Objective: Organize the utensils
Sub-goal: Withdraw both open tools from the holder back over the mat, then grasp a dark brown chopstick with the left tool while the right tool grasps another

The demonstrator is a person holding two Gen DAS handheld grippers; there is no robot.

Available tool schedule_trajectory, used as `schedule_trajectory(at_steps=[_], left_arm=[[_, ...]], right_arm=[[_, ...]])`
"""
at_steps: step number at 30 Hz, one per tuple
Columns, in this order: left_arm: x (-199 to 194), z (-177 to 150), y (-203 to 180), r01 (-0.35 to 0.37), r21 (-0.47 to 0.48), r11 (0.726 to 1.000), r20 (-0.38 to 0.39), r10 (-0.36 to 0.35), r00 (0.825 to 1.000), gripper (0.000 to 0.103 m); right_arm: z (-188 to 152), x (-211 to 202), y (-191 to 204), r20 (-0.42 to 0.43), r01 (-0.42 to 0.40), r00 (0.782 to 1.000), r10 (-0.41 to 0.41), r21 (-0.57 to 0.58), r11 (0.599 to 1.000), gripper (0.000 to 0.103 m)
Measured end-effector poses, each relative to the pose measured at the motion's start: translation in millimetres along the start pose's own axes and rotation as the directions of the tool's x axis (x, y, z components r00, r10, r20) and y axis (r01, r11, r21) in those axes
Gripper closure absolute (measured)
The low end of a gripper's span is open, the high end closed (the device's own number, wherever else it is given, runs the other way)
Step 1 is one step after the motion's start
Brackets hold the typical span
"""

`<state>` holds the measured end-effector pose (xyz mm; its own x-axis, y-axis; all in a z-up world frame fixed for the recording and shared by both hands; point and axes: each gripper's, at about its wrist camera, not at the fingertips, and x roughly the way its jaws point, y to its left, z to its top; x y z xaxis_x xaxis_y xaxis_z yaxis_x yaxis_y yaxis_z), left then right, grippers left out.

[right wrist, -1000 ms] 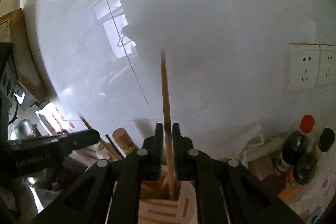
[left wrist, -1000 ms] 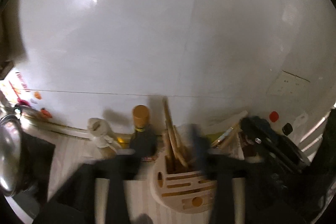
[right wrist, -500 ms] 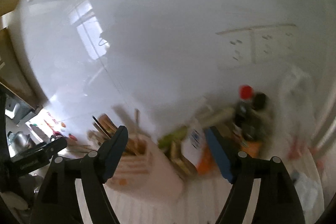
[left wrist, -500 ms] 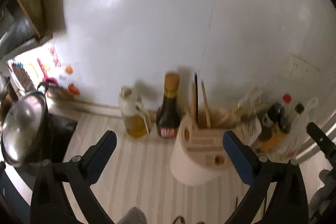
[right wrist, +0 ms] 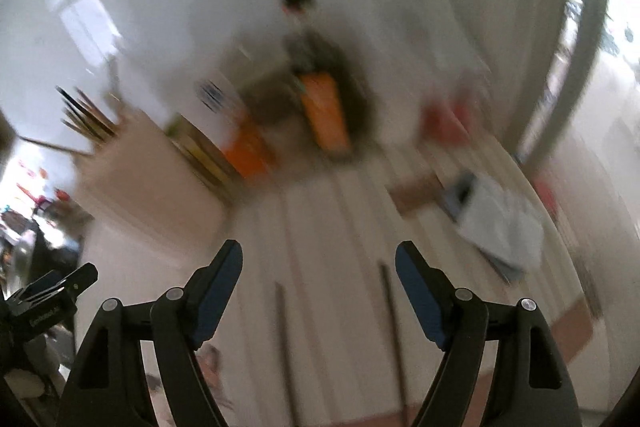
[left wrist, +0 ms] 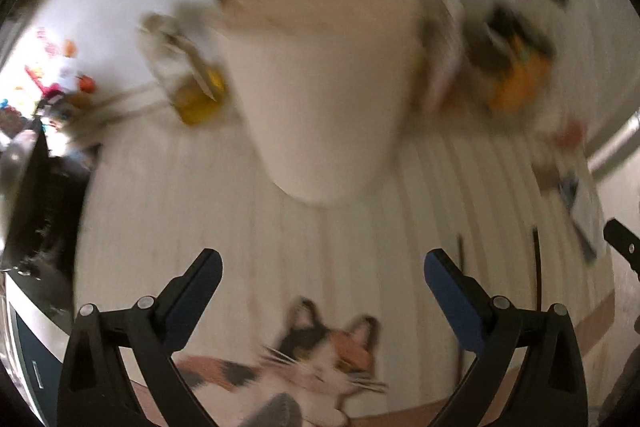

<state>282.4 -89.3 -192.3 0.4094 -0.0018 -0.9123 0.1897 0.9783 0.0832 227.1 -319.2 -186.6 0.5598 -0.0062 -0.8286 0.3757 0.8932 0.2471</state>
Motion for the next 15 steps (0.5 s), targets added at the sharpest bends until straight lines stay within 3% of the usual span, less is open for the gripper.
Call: schedule_trajectory(at_steps=[3,6,7,11,12,15], left_arm=[[26.5,-16.6,-42.5,0.049,0.057,0.997,-0.081,-0.044,0.996,0.002],[51.9,-31.1,-84.3,0.099,0.121,0.988,-0.171,-0.077,0.982,0.012],[60.1,-35.6,-95.3,0.113,0.138,0.984,-0.196,-0.085,0.977,0.020],[88.7,-51.8,-127.2,0.140,0.180,0.974,-0.284,-0.085,0.955,0.051],[92.0,-54.6,-131.2,0.138,0.182,0.973,-0.294,-0.080,0.952,0.052],[88.6,-55.8,-138.4,0.147,0.198,0.969,-0.263,-0.092,0.960,0.075]], right_arm=[[-7.7,18.9,-28.4,-0.078,0.038,0.996,-0.036,0.025,0.999,0.032],[-15.6,36.4,-50.6,-0.146,0.065,0.987,-0.059,0.036,0.997,0.045],[-18.6,41.4,-57.1,-0.167,0.072,0.984,-0.065,0.035,0.997,0.050],[-29.4,54.7,-72.9,-0.229,0.074,0.971,-0.064,0.033,0.997,0.056],[-32.9,59.0,-77.0,-0.247,0.071,0.967,-0.061,0.032,0.997,0.056],[-37.9,67.6,-81.8,-0.282,0.048,0.959,-0.035,0.039,0.998,0.056]])
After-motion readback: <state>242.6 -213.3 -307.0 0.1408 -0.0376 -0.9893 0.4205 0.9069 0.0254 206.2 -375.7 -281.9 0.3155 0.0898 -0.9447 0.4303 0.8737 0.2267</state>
